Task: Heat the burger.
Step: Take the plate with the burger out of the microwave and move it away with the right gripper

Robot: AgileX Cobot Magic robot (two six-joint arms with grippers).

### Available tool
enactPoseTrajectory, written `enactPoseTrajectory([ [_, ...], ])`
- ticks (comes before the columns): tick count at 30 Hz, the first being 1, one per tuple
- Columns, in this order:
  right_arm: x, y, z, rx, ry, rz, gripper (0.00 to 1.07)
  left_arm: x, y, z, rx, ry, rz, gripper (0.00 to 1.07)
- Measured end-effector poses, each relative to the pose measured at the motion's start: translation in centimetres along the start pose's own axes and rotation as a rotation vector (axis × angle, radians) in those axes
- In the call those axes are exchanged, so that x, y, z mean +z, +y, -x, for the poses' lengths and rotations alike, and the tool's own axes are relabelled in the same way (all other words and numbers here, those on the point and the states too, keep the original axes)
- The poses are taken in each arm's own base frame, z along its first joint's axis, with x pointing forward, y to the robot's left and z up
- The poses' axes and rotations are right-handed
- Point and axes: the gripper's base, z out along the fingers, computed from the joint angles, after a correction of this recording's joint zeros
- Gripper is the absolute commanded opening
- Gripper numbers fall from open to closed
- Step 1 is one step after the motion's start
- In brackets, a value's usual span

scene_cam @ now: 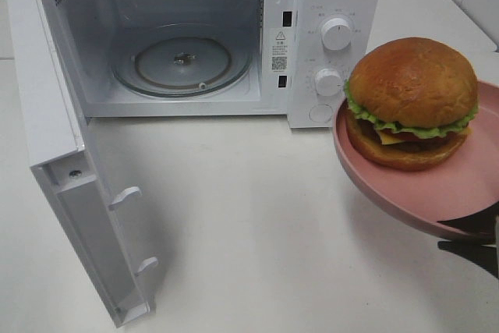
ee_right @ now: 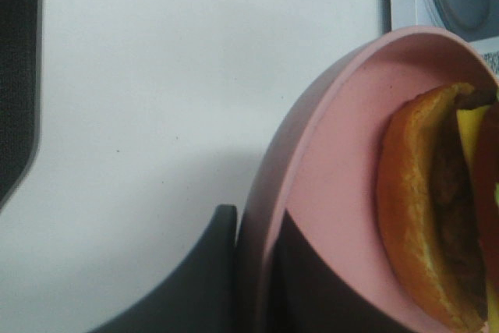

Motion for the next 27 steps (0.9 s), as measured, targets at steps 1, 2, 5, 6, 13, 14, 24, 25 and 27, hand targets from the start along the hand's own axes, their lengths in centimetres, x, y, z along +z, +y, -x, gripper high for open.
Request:
enactPoseTrajectory([
  [1, 0.0, 0.0, 0.0, 0.0, 0.0, 0.0, 0.0, 0.0, 0.0, 0.0, 0.0, 0.0, 0.0, 1.0],
  [2, 0.0, -0.1, -0.2, 0.03, 0.02, -0.016, 0.0, 0.0, 0.0, 0.0, 0.0, 0.0, 0.0, 1.0],
  [5, 0.0, -0.3, -0.4, 0.072, 0.045, -0.039, 0.0, 0.0, 0.0, 0.0, 0.0, 0.0, 0.0, 1.0],
  [6, 0.0, -0.3, -0.4, 0.072, 0.045, -0.039, 0.0, 0.0, 0.0, 0.0, 0.0, 0.0, 0.0, 1.0],
  [13, -0.1, -0.6, -1.4, 0.215, 0.148, -0.085, 0.0, 0.0, 0.0, 0.0, 0.0, 0.0, 0.0, 1.0],
  [14, -0.1, -0.6, -1.4, 0.215, 0.148, -0.085, 0.0, 0.0, 0.0, 0.0, 0.0, 0.0, 0.0, 1.0],
  [24, -0.4, -0.7, -2.4, 0.385, 0.247, -0.133, 0.0, 0.0, 0.0, 0.0, 0.0, 0.0, 0.0, 1.0],
  [25, -0.4, -0.7, -2.4, 0.385, 0.247, -0.133, 0.0, 0.0, 0.0, 0.0, 0.0, 0.0, 0.0, 1.0],
  [27, -0.4, -0.8, -2.5, 0.402, 0.254, -0.142, 0.0, 0.0, 0.0, 0.0, 0.0, 0.0, 0.0, 1.0],
])
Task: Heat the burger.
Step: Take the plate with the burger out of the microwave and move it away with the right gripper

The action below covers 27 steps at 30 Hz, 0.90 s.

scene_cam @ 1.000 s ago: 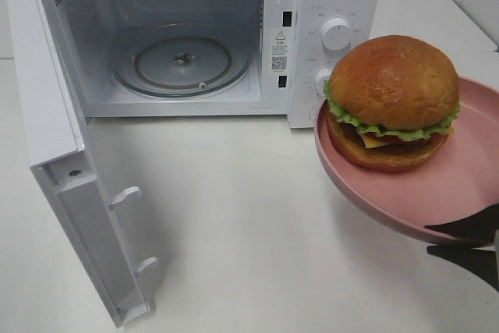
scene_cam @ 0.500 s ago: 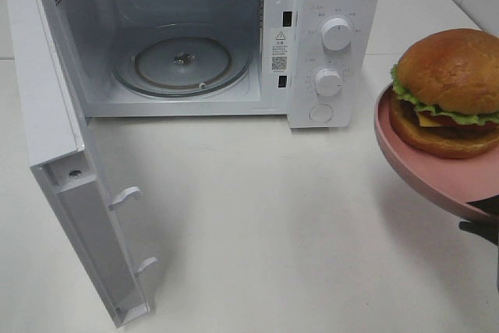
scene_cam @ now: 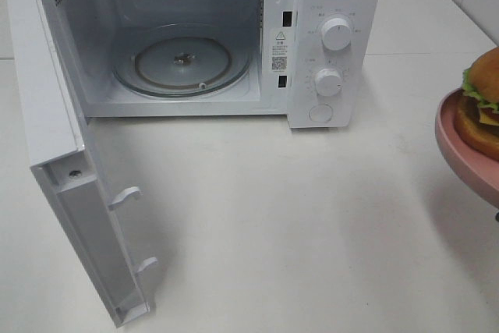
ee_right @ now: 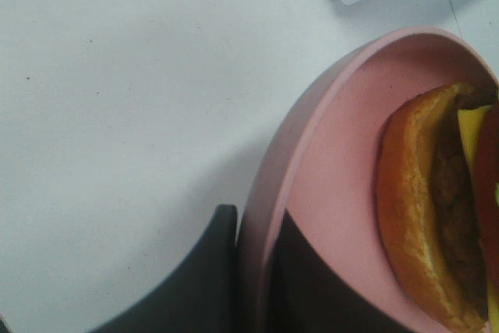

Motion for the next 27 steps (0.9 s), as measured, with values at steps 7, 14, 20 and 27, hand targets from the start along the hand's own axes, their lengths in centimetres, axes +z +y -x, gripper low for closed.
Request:
enactPoseTrajectory([
  [7, 0.0, -0.7, -0.4, 0.179, 0.041, -0.082, 0.0, 0.0, 0.0, 0.0, 0.0, 0.0, 0.0, 1.0],
  [14, 1.0, -0.8, -0.2, 0.203, 0.138, -0.091, 0.0, 0.0, 0.0, 0.0, 0.0, 0.0, 0.0, 1.0],
  [20, 2.6, -1.3, 1.5, 0.295, 0.204, -0.113, 0.0, 0.0, 0.0, 0.0, 0.0, 0.0, 0.0, 1.0],
  [27, 4.1, -1.6, 2.6, 0.379, 0.285, -0.162, 0.0, 0.0, 0.0, 0.0, 0.0, 0.0, 0.0, 1.0],
])
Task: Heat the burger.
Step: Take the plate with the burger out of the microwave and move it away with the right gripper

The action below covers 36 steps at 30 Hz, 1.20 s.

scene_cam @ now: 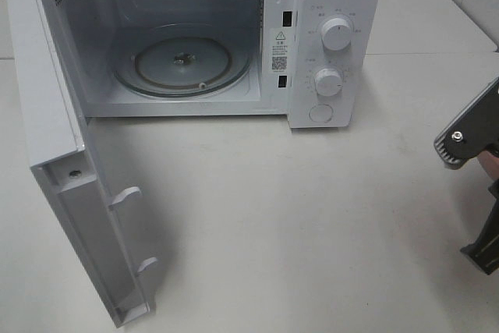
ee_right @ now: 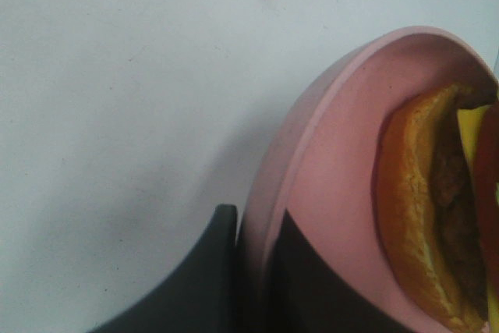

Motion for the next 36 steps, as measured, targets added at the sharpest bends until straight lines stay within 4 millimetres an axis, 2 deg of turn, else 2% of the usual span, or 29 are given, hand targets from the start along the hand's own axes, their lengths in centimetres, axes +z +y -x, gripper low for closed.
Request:
enactPoseTrajectory([
  [8, 0.8, 0.2, 1.1, 0.114, 0.088, -0.057, 0.0, 0.0, 0.0, 0.0, 0.0, 0.0, 0.0, 1.0],
  [20, 2.0, 0.9, 1.3, 0.223, 0.166, -0.107, 0.02, 0.0, 0.0, 0.0, 0.0, 0.0, 0.0, 1.0],
  [31, 4.2, 2.3, 1.3, 0.269, 0.233, -0.159, 0.02, 0.0, 0.0, 0.0, 0.0, 0.0, 0.0, 1.0],
  [33, 5.1, 2.8, 1.4, 0.286, 0.243, -0.186, 0.03, 0.0, 0.0, 0.0, 0.0, 0.0, 0.0, 1.0],
  [36, 5.3, 2.9, 1.4, 0.29, 0.245, -0.19, 0.03, 0.0, 0.0, 0.0, 0.0, 0.0, 0.0, 1.0],
])
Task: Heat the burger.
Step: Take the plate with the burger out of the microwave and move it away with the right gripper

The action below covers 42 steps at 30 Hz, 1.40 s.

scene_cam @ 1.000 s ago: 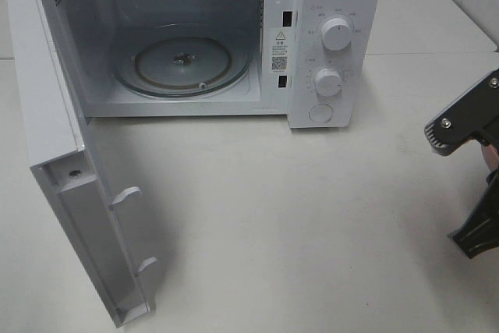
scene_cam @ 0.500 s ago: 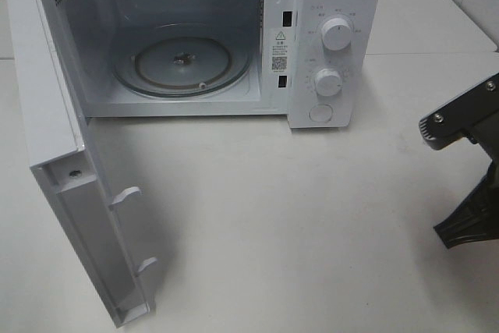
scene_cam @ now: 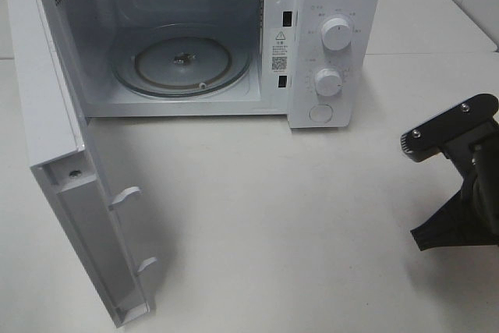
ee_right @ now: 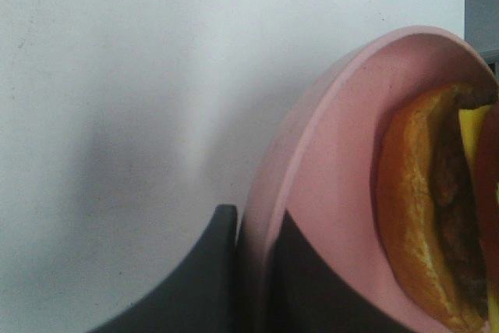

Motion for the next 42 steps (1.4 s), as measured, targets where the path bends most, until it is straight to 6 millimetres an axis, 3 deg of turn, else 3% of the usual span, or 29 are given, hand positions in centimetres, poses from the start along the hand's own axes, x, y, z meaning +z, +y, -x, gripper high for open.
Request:
enactPoseTrajectory([
  [18, 2.8, 2.7, 0.4, 0.084, -0.038, -0.047, 0.05, 0.0, 0.0, 0.0, 0.0, 0.0, 0.0, 1.0],
  [34, 5.7, 5.5, -0.7, 0.056, 0.0, -0.047, 0.09, 0.0, 0.0, 0.0, 0.0, 0.0, 0.0, 1.0],
  [41, 6.0, 5.5, -0.7, 0.055, -0.013, -0.069, 0.21, 0.0, 0.0, 0.0, 0.0, 0.0, 0.0, 1.0],
  [42, 6.0, 5.4, -0.6, 0.05, -0.02, -0.078, 0.29, 0.0, 0.0, 0.0, 0.0, 0.0, 0.0, 1.0],
])
